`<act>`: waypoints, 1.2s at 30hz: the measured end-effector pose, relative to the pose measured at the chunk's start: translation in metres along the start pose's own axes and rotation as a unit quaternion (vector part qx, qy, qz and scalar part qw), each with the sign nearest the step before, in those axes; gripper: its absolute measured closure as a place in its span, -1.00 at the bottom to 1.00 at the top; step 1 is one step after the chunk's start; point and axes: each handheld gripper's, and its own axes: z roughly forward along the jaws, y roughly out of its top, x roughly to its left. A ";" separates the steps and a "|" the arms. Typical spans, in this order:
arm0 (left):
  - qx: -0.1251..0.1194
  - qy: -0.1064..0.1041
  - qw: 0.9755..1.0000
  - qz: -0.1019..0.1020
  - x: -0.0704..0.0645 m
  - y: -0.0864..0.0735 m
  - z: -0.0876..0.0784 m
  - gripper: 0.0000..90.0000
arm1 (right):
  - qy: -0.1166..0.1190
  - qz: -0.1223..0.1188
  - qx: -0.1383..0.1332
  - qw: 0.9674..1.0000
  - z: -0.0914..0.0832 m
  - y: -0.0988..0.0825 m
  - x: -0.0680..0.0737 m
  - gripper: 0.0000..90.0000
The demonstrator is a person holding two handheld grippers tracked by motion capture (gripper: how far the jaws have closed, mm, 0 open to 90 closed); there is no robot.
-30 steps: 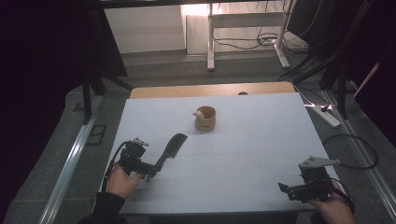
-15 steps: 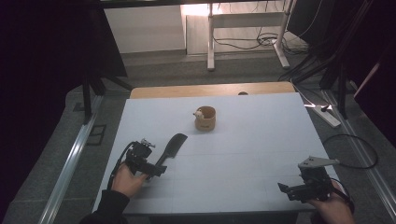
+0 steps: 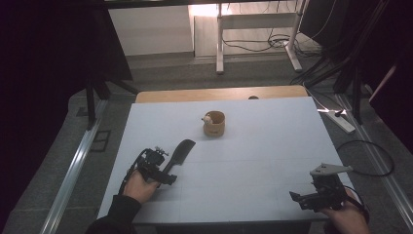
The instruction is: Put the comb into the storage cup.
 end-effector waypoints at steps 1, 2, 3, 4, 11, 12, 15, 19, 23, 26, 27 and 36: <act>0.003 0.001 1.000 0.003 0.000 0.001 0.002 -1.00 | -0.001 0.000 -0.001 1.000 0.000 0.000 0.000 -0.98; 0.007 0.002 1.000 0.004 -0.001 0.001 0.003 -1.00 | -0.001 -0.001 0.000 1.000 0.000 0.000 0.000 -0.98; 0.009 0.008 1.000 0.007 -0.002 0.002 0.005 -1.00 | -0.001 -0.001 0.000 1.000 0.000 0.000 0.000 -0.98; 0.009 0.011 1.000 0.008 -0.003 0.002 0.005 -1.00 | -0.001 0.000 0.000 1.000 0.000 0.000 0.000 -0.98; 0.011 0.011 1.000 0.004 -0.003 0.002 0.006 -1.00 | -0.001 -0.001 0.003 1.000 0.001 0.000 0.000 -0.98; 0.011 0.011 1.000 0.004 -0.003 0.002 0.006 -1.00 | -0.001 -0.002 0.003 1.000 0.001 0.000 0.000 -0.98; 0.012 0.011 1.000 0.005 -0.003 0.002 0.006 -1.00 | -0.001 -0.003 0.005 1.000 0.001 0.000 0.001 -0.98; 0.014 0.010 1.000 0.004 -0.003 0.003 0.006 -1.00 | -0.001 -0.004 0.005 1.000 0.001 0.000 0.001 -0.98; 0.014 0.013 1.000 -0.003 -0.002 0.003 0.003 -0.93 | -0.001 -0.005 0.006 1.000 0.001 0.000 0.001 -0.98; 0.010 0.017 1.000 -0.014 0.001 0.003 -0.001 -0.71 | -0.001 -0.005 0.006 1.000 0.001 0.000 0.001 -0.98; 0.007 0.018 1.000 -0.015 0.001 0.002 -0.003 -0.61 | -0.001 -0.005 0.006 1.000 0.001 0.000 0.001 -0.98; 0.002 0.012 1.000 -0.001 -0.005 0.003 -0.009 0.34 | 0.001 -0.007 0.009 1.000 0.002 0.001 0.001 -0.98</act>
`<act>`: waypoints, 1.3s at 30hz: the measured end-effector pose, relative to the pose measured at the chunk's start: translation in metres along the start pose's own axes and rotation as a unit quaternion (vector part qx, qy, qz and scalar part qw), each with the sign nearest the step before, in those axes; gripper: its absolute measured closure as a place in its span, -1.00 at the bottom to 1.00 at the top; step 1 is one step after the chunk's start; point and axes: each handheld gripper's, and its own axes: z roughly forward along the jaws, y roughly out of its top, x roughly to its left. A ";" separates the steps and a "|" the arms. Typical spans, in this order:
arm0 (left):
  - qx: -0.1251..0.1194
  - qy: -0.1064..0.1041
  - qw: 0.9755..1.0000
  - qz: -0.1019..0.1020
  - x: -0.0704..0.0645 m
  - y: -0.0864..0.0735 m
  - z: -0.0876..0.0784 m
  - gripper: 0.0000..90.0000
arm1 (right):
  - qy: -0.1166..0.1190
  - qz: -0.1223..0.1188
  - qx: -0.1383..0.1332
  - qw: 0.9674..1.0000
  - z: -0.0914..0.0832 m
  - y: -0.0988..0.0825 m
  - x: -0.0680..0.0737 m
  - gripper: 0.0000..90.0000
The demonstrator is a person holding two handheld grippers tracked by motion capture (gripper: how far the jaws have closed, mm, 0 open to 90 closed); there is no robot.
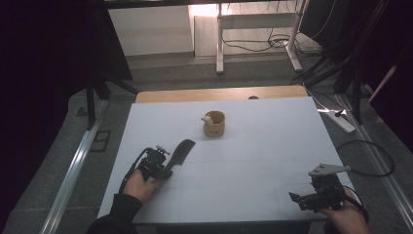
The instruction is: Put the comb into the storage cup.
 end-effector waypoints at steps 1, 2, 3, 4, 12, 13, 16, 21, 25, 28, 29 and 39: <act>0.001 0.000 1.000 -0.003 0.000 0.000 0.000 0.42 | 0.000 0.000 0.000 1.000 0.000 0.000 0.000 -0.98; 0.002 0.001 1.000 -0.007 0.000 0.001 0.000 0.48 | 0.000 0.000 0.001 1.000 0.000 0.000 0.000 -0.98; 0.002 0.000 1.000 -0.016 0.001 0.001 0.000 0.53 | 0.000 0.000 0.001 1.000 0.000 0.000 0.000 -0.98; 0.004 0.001 1.000 -0.019 0.001 0.001 0.000 0.58 | -0.001 0.000 0.000 1.000 0.000 0.000 0.000 -0.98; -0.006 -0.019 0.999 -0.028 0.007 -0.001 -0.001 0.61 | 0.000 -0.004 -0.002 1.000 0.000 0.000 0.001 -0.98; -0.008 -0.023 0.999 -0.031 0.008 -0.002 -0.001 0.61 | 0.000 -0.004 -0.002 1.000 0.000 0.000 0.001 -0.98; -0.015 -0.035 0.999 -0.039 0.011 -0.003 -0.002 0.61 | 0.000 -0.004 -0.002 1.000 0.000 0.000 0.001 -0.98; -0.029 -0.042 0.998 -0.038 0.012 -0.006 -0.006 0.61 | -0.001 -0.004 -0.002 1.000 0.000 0.000 0.001 -0.98; -0.036 -0.048 0.998 -0.036 0.013 -0.010 -0.009 0.61 | -0.002 -0.005 -0.003 1.000 0.000 0.000 0.001 -0.98; -0.045 -0.050 0.997 -0.035 0.013 -0.012 -0.012 0.61 | -0.001 -0.006 -0.002 1.000 -0.001 0.000 0.001 -0.98; -0.048 -0.050 0.997 -0.033 0.013 -0.013 -0.013 0.61 | -0.001 -0.005 -0.002 1.000 -0.001 0.000 0.001 -0.98; -0.069 -0.046 0.996 -0.016 0.006 -0.019 -0.024 0.61 | -0.002 -0.005 -0.006 1.000 -0.001 -0.001 0.001 -0.98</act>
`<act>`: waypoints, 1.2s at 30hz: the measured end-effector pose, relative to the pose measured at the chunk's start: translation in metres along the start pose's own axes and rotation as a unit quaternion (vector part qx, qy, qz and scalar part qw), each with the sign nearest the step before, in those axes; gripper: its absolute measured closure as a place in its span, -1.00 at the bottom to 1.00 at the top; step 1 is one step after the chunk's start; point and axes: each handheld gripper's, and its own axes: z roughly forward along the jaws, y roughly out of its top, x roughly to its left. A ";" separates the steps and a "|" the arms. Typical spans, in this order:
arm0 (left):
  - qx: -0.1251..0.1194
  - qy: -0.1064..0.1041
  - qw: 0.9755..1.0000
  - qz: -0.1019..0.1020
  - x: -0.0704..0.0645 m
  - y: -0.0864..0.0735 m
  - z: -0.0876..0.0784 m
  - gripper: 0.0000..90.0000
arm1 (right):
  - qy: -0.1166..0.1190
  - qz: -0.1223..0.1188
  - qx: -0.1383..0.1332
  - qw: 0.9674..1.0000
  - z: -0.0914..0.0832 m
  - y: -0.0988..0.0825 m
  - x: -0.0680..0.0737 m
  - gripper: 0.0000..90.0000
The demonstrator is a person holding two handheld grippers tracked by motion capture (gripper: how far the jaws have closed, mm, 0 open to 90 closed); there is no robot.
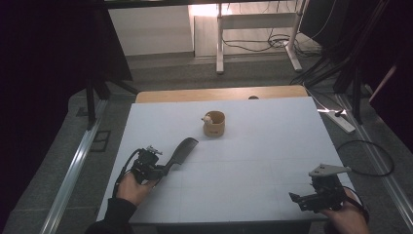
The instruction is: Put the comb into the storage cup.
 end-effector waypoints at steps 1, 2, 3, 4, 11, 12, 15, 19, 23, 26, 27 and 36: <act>-0.003 -0.001 1.000 0.001 -0.001 -0.001 -0.001 0.61 | 0.000 0.000 -0.001 1.000 0.000 0.000 0.000 -0.98; -0.007 0.000 1.000 0.003 -0.001 -0.002 -0.003 0.61 | 0.000 0.000 -0.001 1.000 0.000 0.000 0.000 -0.98; -0.010 0.000 1.000 0.004 -0.002 -0.002 -0.004 0.61 | 0.000 0.000 -0.001 1.000 0.000 0.000 0.000 -0.98; -0.012 0.001 1.000 0.006 -0.003 -0.003 -0.006 0.61 | 0.000 0.000 -0.001 1.000 0.000 0.000 0.000 -0.98; -0.029 0.003 0.999 0.016 -0.010 -0.006 -0.013 0.61 | 0.000 0.000 -0.002 1.000 -0.001 0.000 0.000 -0.98; -0.032 0.003 0.999 0.015 -0.011 -0.007 -0.014 0.61 | 0.000 0.000 -0.002 1.000 -0.001 0.000 0.000 -0.98; -0.040 0.001 0.999 0.018 -0.014 -0.009 -0.017 0.61 | 0.000 0.000 -0.003 1.000 -0.001 0.000 0.000 -0.98; -0.056 0.000 0.998 0.020 -0.018 -0.013 -0.022 0.61 | 0.002 0.000 -0.005 1.000 -0.001 0.000 0.000 -1.00; -0.070 -0.005 0.997 0.023 -0.022 -0.016 -0.027 0.61 | 0.003 -0.001 -0.006 1.000 -0.001 0.000 0.000 -1.00; -0.076 -0.008 0.997 0.027 -0.025 -0.018 -0.029 0.60 | 0.003 -0.001 -0.007 1.000 -0.002 0.000 0.000 -1.00; -0.077 -0.008 0.997 0.028 -0.026 -0.019 -0.030 0.61 | 0.004 -0.002 -0.007 1.000 -0.002 0.000 0.000 -1.00; -0.103 -0.021 0.994 0.035 -0.035 -0.026 -0.038 0.61 | 0.002 -0.003 -0.009 1.000 -0.002 -0.001 0.000 -1.00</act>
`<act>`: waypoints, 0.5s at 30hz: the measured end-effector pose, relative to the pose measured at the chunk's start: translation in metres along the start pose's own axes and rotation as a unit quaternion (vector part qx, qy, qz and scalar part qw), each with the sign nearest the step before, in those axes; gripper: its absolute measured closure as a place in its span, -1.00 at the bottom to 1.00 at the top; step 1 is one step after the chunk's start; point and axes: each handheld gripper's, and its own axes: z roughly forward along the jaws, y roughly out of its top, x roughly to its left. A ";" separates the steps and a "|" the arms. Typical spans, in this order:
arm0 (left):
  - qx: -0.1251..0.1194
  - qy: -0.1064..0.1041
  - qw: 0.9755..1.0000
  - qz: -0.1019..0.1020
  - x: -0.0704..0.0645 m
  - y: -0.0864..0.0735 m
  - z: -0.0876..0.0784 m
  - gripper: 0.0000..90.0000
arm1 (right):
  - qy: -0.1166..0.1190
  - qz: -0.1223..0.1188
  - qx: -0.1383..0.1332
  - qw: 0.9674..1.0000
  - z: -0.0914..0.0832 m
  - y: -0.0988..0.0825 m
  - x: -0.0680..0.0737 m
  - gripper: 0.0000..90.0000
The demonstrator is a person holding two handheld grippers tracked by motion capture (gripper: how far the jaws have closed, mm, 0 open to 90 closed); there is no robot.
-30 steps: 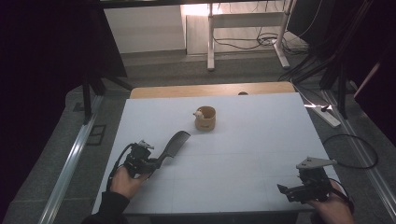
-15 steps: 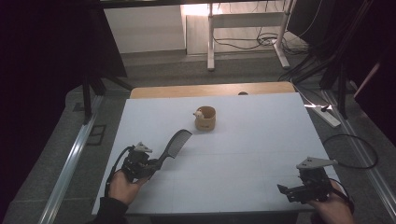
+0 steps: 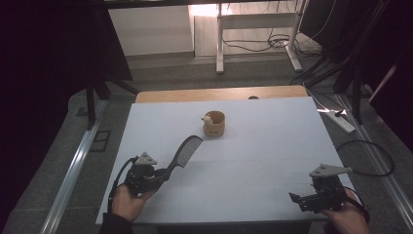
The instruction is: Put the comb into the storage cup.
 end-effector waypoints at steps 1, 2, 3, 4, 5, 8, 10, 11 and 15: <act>-0.002 -0.001 1.000 -0.001 -0.002 0.000 -0.001 0.60 | 0.000 -0.001 -0.001 1.000 0.000 0.000 0.000 -1.00; -0.004 -0.002 1.000 0.000 -0.003 -0.001 -0.001 0.60 | 0.000 0.000 -0.001 1.000 0.000 0.000 0.000 -1.00; -0.005 -0.006 1.000 0.001 -0.004 -0.001 -0.002 0.60 | 0.000 0.000 -0.001 1.000 0.000 0.000 0.000 -1.00; -0.006 -0.007 1.000 0.003 -0.005 -0.002 -0.002 0.60 | -0.001 0.000 -0.001 1.000 0.000 0.000 0.000 -1.00; -0.007 -0.009 1.000 0.003 -0.006 -0.002 -0.003 0.60 | -0.001 0.000 -0.002 1.000 0.000 0.000 0.000 -1.00; -0.012 -0.012 1.000 0.002 -0.008 -0.003 -0.004 0.60 | -0.001 0.000 -0.002 1.000 0.000 0.000 0.000 -1.00; -0.016 -0.016 1.000 0.002 -0.010 -0.003 -0.005 0.60 | -0.001 -0.001 -0.002 1.000 0.000 0.000 0.000 -1.00; -0.018 -0.017 1.000 0.002 -0.011 -0.004 -0.006 0.60 | -0.001 -0.001 -0.003 1.000 -0.001 0.000 0.000 -1.00; -0.024 -0.027 0.999 0.002 -0.015 -0.005 -0.008 0.61 | -0.001 -0.002 -0.003 1.000 -0.001 0.000 0.001 -1.00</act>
